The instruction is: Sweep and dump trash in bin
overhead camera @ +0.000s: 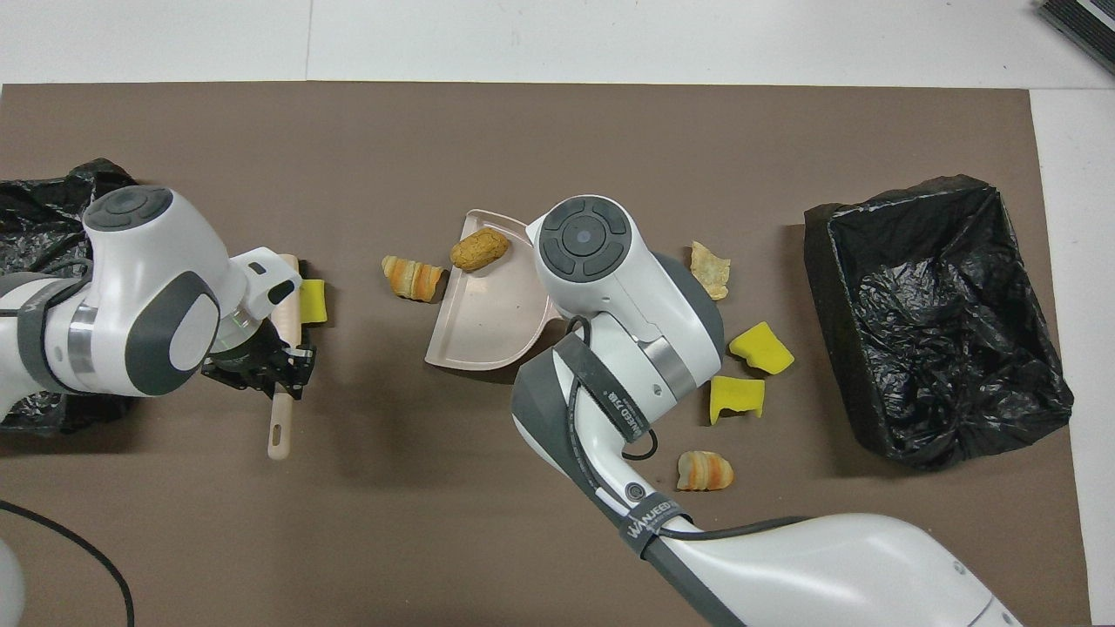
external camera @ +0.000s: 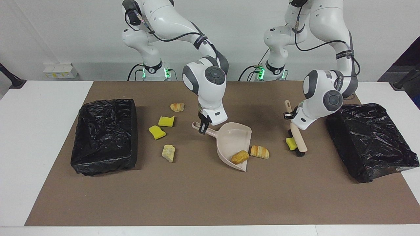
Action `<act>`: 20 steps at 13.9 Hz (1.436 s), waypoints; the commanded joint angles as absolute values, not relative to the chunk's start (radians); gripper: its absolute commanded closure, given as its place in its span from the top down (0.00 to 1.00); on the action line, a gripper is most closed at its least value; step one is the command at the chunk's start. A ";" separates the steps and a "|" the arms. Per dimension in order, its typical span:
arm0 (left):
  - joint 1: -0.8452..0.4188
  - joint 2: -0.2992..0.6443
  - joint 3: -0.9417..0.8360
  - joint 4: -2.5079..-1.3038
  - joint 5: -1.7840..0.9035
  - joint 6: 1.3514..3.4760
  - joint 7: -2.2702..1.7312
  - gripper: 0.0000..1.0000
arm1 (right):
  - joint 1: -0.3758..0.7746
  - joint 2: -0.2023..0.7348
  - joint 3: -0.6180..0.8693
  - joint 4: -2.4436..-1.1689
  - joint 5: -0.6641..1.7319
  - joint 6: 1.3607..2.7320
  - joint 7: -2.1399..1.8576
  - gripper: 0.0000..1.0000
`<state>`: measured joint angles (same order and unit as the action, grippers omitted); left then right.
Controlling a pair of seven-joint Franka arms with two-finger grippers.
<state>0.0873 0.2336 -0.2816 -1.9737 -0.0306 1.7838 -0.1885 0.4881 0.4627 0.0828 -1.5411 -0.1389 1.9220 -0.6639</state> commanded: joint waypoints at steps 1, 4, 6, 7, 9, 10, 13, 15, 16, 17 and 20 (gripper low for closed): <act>0.028 0.241 -0.267 -1.980 -0.151 1.838 -0.186 0.00 | 0.480 0.462 0.094 -1.549 -0.156 1.934 -0.675 0.00; -0.049 0.293 -0.268 -1.931 -0.186 1.848 -0.190 0.00 | 0.486 0.460 0.094 -1.552 -0.158 1.928 -0.676 0.00; -0.107 0.325 -0.268 -1.907 -0.186 1.853 -0.178 0.00 | 0.485 0.459 0.094 -1.552 -0.158 1.919 -0.680 0.00; -0.120 0.327 -0.270 -1.904 -0.186 1.856 -0.173 0.00 | 0.482 0.459 0.094 -1.552 -0.158 1.916 -0.680 0.00; -0.171 0.325 -0.276 -1.904 -0.199 1.861 -0.172 0.00 | 0.477 0.459 0.094 -1.554 -0.158 1.914 -0.681 0.00; -0.195 0.324 -0.278 -1.904 -0.219 1.865 -0.173 0.00 | 0.476 0.459 0.094 -1.554 -0.156 1.914 -0.684 0.00; -0.247 0.319 -0.279 -1.904 -0.270 1.868 -0.185 0.00 | 0.474 0.460 0.095 -1.554 -0.150 1.914 -0.684 0.00; -0.270 0.313 -0.278 -1.898 -0.276 1.878 -0.212 0.00 | 0.471 0.459 0.094 -1.555 -0.140 1.914 -0.678 0.00; -0.270 0.310 -0.276 -1.898 -0.270 1.878 -0.286 0.00 | 0.462 0.459 0.095 -1.560 -0.140 1.914 -0.678 0.00; -0.265 0.302 -0.273 -1.882 -0.255 1.870 -0.376 0.00 | 0.462 0.459 0.094 -1.562 -0.140 1.916 -0.684 0.00; -0.262 0.281 -0.275 -1.833 -0.209 1.827 -0.461 0.00 | 0.459 0.446 0.095 -1.589 -0.140 1.920 -0.693 0.00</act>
